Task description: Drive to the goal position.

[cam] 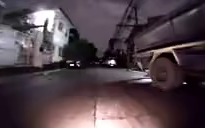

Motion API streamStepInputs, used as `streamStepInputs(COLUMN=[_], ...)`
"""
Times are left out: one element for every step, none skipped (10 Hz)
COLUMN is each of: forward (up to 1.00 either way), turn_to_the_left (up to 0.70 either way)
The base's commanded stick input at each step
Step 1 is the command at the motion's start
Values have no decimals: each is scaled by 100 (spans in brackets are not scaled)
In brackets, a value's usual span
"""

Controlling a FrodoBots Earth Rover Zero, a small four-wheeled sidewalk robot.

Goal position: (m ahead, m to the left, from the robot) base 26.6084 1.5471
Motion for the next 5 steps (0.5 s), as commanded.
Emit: streamStepInputs(forward=[100,100,100,100,100], turn_to_the_left=[0,0,-3,-26,-27])
